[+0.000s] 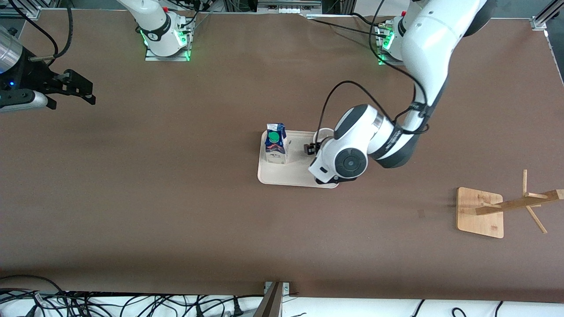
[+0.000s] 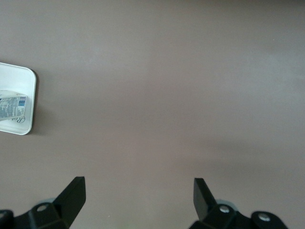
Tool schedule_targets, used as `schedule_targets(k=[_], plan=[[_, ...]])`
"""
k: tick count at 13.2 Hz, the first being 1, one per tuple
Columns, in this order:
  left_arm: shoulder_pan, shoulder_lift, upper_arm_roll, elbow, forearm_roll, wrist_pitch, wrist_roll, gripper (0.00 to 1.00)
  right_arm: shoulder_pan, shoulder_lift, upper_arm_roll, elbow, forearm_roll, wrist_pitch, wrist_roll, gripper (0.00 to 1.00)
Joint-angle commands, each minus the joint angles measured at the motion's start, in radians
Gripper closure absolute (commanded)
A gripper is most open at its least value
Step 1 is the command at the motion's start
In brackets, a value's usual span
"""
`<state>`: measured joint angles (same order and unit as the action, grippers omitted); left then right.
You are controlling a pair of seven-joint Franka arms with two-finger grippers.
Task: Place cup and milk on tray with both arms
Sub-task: 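Open the left gripper and withdraw it from the mug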
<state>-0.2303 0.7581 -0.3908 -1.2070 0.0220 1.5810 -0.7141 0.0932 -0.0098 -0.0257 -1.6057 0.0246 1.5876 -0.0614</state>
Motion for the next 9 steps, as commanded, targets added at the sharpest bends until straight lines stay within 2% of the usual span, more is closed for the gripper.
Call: schedule_targets(k=[1, 7, 9], plan=[[0.052, -0.152, 0.001, -0.026, 0.049, -0.051, 0.086, 0.00, -0.007, 0.016, 0.003, 0.027, -0.018, -0.005, -0.005, 0.00], [0.273, -0.360, 0.003, -0.034, 0.049, -0.156, 0.534, 0.00, -0.010, 0.027, -0.002, 0.029, -0.032, 0.012, -0.003, 0.00], [0.336, -0.414, 0.003, -0.031, 0.050, -0.185, 0.606, 0.00, -0.016, 0.028, -0.003, 0.029, -0.031, 0.014, -0.003, 0.00]])
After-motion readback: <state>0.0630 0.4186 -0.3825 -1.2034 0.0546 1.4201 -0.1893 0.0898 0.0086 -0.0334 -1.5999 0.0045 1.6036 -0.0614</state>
